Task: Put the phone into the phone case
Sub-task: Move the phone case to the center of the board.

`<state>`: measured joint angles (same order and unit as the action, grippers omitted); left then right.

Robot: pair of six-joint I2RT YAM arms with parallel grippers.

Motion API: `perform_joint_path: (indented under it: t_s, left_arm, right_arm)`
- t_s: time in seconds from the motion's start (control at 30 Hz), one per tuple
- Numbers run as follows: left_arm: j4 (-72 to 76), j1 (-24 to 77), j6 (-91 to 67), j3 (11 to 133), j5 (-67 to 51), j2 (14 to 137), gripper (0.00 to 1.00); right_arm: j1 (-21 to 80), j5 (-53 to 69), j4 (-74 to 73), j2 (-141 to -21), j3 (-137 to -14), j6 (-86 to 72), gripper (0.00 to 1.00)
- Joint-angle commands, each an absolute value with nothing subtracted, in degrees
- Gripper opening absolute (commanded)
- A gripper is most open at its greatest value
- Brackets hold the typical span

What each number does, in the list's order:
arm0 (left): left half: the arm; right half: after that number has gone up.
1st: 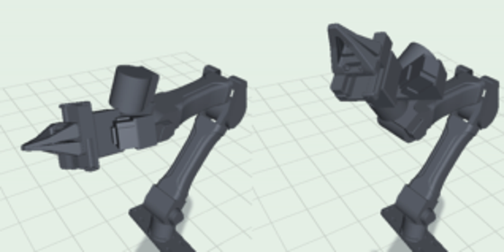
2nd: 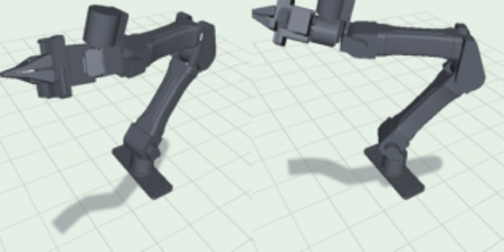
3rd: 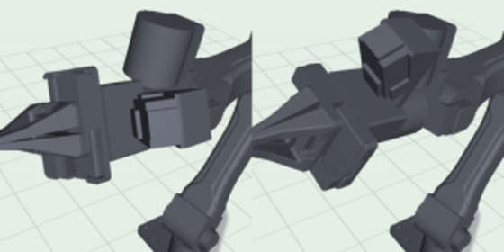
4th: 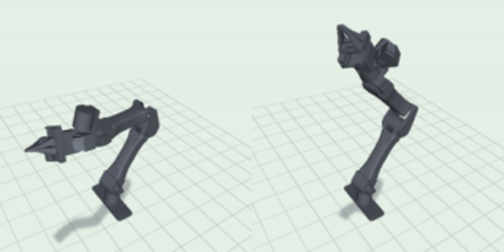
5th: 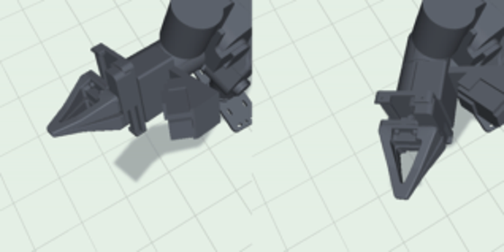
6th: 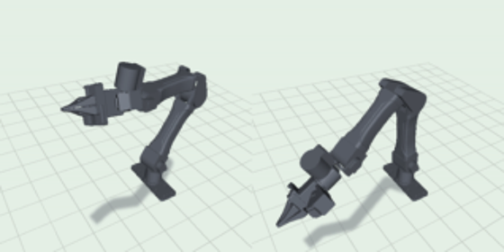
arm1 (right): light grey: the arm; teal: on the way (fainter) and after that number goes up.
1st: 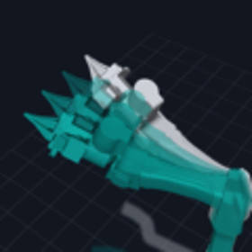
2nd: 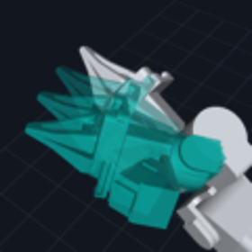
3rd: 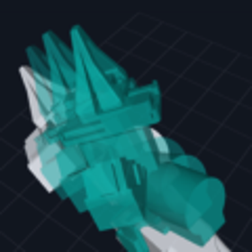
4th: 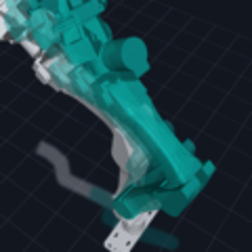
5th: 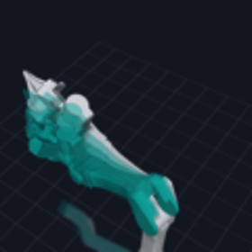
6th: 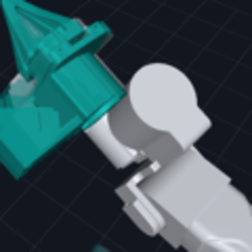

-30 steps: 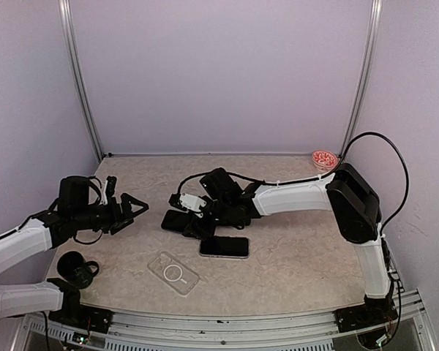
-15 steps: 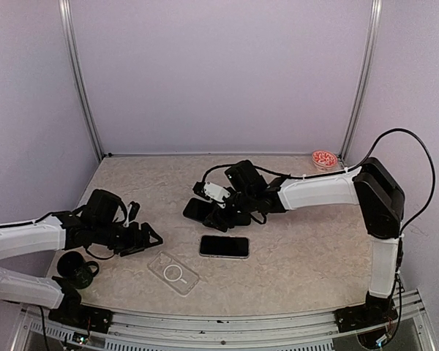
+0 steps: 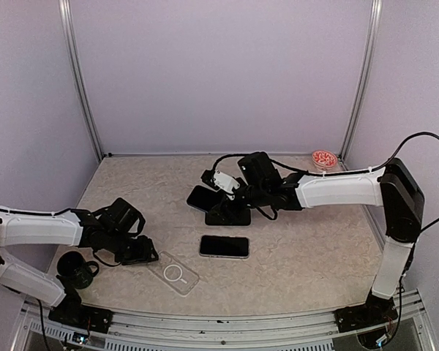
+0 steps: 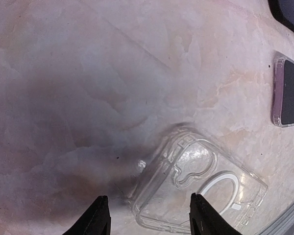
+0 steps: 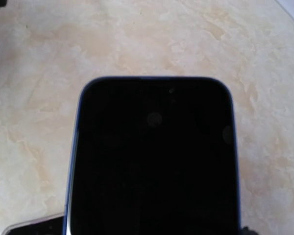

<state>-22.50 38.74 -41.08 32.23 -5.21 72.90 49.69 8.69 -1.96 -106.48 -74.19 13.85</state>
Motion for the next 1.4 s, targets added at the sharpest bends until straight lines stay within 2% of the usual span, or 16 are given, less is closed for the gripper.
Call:
perform_joint_path:
  t_s: [0.0, 0.27, 0.43, 0.57, 0.7, 1.07, 1.37]
  left_arm:
    - [-23.6, 39.4, -40.4, 34.7, -2.0, 74.8, 0.53]
    - [-22.1, 40.7, -39.1, 37.1, -1.5, 80.0, 0.32]
    - [-22.0, 41.3, -38.8, 37.9, -1.1, 82.9, 0.28]
    - [-22.5, 41.3, -38.7, 38.0, -0.2, 83.9, 0.17]
    - [-23.1, 41.3, -38.8, 38.5, 2.6, 84.2, 0.11]
    - [-26.7, 40.1, -37.7, 39.9, 5.2, 83.2, 0.06]
    - [-27.0, 33.0, -36.2, 40.2, 4.1, 80.0, 0.01]
  right_arm:
    - [49.1, 8.6, 2.4, -102.4, -73.2, 13.4, 0.67]
    - [48.7, 9.1, 3.4, -100.7, -71.2, 13.4, 0.67]
    - [48.4, 9.5, 3.6, -99.9, -70.4, 13.4, 0.67]
    - [48.3, 9.6, 4.0, -99.6, -69.9, 13.3, 0.67]
    - [48.3, 9.8, 4.1, -99.7, -69.9, 13.3, 0.67]
    - [48.1, 9.9, 3.8, -99.9, -70.5, 13.4, 0.67]
    - [48.0, 10.5, 3.4, -100.4, -71.2, 13.3, 0.67]
